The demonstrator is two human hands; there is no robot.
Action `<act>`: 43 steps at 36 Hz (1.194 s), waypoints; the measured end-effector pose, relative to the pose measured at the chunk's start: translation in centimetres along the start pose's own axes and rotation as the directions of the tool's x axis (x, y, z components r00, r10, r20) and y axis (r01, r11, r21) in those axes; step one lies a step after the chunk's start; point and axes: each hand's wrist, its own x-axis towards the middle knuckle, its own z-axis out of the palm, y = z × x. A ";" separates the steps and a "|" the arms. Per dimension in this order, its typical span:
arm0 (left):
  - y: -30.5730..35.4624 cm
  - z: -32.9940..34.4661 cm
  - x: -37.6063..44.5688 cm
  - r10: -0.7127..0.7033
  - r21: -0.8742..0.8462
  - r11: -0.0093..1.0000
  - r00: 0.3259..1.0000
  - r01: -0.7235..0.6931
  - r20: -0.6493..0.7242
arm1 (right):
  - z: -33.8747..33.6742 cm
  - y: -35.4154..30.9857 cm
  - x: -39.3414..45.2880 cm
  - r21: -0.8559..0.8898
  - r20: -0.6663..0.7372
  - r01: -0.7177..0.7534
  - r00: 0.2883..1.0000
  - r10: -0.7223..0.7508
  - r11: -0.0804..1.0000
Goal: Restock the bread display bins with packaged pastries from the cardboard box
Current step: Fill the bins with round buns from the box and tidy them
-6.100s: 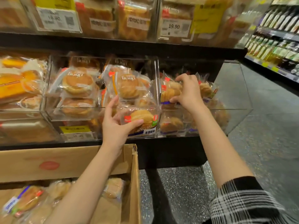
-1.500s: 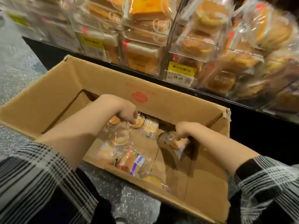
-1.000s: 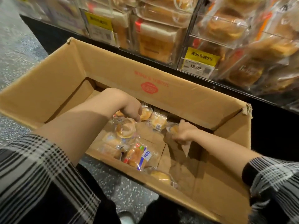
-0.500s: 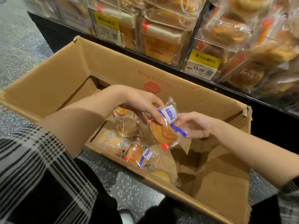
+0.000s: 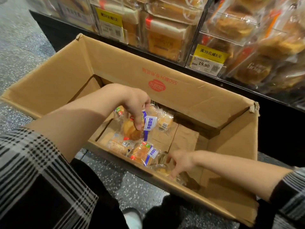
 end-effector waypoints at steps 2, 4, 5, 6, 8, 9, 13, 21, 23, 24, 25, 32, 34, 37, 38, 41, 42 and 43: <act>0.1 0.0 0.1 0.015 0.028 1.000 1.000 -0.015 -0.014 | 0.7 -0.2 0.2 -0.067 -0.026 0.012 1.000 -0.014 0.998; 0.2 -0.1 0.2 0.033 0.061 0.998 0.998 -0.030 -0.045 | 0.8 -0.4 0.4 -0.131 -0.037 0.008 0.999 -0.013 0.991; 0.2 -0.2 0.3 0.046 0.080 0.996 0.997 -0.041 -0.061 | 0.8 -0.4 0.7 -0.144 -0.053 0.007 0.998 -0.015 0.989; 0.2 -0.2 0.3 0.057 0.099 0.994 0.996 -0.050 -0.073 | 0.5 -0.2 0.9 -0.137 -0.078 0.010 0.997 -0.020 0.991; 0.0 -0.2 0.4 0.068 0.132 0.990 0.993 -0.056 -0.092 | -0.4 0.5 1.5 -0.067 -0.121 0.016 0.992 -0.024 0.998; -0.1 -0.2 0.5 0.070 0.144 0.988 0.992 -0.054 -0.104 | -1.1 0.8 1.5 0.014 -0.122 0.027 0.992 -0.026 1.000; -0.3 0.0 0.9 0.078 0.142 0.988 0.992 -0.064 -0.098 | -3.2 1.8 1.1 0.455 -0.021 0.073 0.997 -0.071 0.887; -0.2 0.3 1.5 0.094 0.083 0.993 0.992 -0.087 -0.081 | -0.1 0.9 3.3 0.184 -0.061 -0.040 0.997 0.052 0.982; 0.0 0.3 1.5 0.098 0.061 0.994 0.990 -0.092 -0.105 | 0.2 0.5 3.4 0.129 -0.104 -0.049 0.993 0.063 0.990; 0.2 0.2 1.5 0.101 0.051 0.994 0.988 -0.095 -0.115 | 0.0 0.4 3.3 0.134 -0.106 -0.045 0.993 0.060 0.990; 0.4 0.2 1.5 0.104 0.040 0.994 0.987 -0.100 -0.123 | -0.4 0.4 3.2 0.152 -0.105 -0.035 0.993 0.052 0.988; 2.1 -0.2 1.2 0.135 -0.002 0.990 0.955 -0.141 -0.266 | -5.8 2.5 -2.2 0.352 -0.194 0.125 0.979 -0.059 0.928; 3.0 -0.1 0.9 0.156 -0.022 0.985 0.948 -0.169 -0.276 | -6.7 4.1 -4.6 0.446 -0.286 0.190 0.956 -0.062 0.875; 4.3 -0.3 0.4 0.195 -0.097 0.967 0.928 -0.236 -0.317 | -7.8 6.4 -8.4 0.484 -0.403 0.254 0.914 -0.044 0.837; 4.8 -0.5 0.3 0.206 -0.146 0.952 0.916 -0.268 -0.343 | -8.1 7.1 -9.7 0.494 -0.427 0.269 0.904 -0.039 0.827; 6.4 -1.4 0.0 0.203 -0.317 0.871 0.862 -0.375 -0.464 | -8.2 8.9 -13.4 0.573 -0.495 0.352 0.869 -0.030 0.740; 7.1 -1.8 -0.2 0.186 -0.376 0.832 0.844 -0.407 -0.504 | -8.0 9.4 -14.5 0.598 -0.528 0.400 0.849 -0.034 0.695; 7.8 -2.2 -0.4 0.160 -0.436 0.788 0.828 -0.435 -0.537 | -7.8 9.9 -15.5 0.627 -0.555 0.447 0.831 -0.036 0.638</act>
